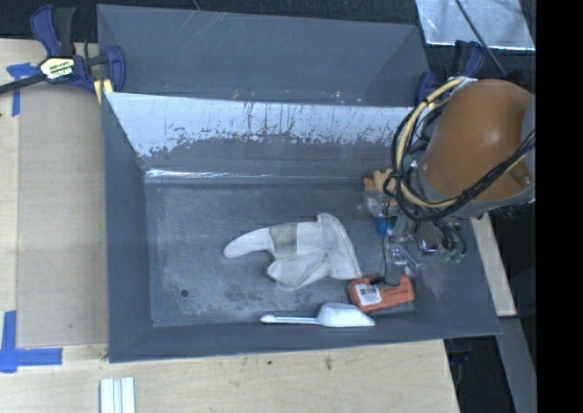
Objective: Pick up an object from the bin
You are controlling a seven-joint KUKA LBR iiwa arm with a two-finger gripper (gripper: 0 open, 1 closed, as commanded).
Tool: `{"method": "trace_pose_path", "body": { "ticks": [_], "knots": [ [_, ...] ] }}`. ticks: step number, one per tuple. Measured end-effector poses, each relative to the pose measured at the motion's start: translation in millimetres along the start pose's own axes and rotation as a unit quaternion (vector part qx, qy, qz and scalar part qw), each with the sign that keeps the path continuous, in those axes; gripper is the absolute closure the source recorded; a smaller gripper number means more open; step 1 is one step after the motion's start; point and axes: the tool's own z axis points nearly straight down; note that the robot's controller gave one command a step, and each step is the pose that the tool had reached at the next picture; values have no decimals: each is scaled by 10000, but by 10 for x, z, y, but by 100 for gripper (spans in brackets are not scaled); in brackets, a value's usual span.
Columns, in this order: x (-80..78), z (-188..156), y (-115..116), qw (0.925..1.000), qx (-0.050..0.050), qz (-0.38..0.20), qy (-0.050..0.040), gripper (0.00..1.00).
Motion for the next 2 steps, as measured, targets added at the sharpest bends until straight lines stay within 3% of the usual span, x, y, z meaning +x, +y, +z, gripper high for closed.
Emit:
{"method": "trace_pose_path", "body": {
  "ticks": [1,2],
  "knots": [
    [-18,-45,2,10000,4,-9,-43,0],
    [-125,390,248,10000,10,1,-84,0]
  ]
}}
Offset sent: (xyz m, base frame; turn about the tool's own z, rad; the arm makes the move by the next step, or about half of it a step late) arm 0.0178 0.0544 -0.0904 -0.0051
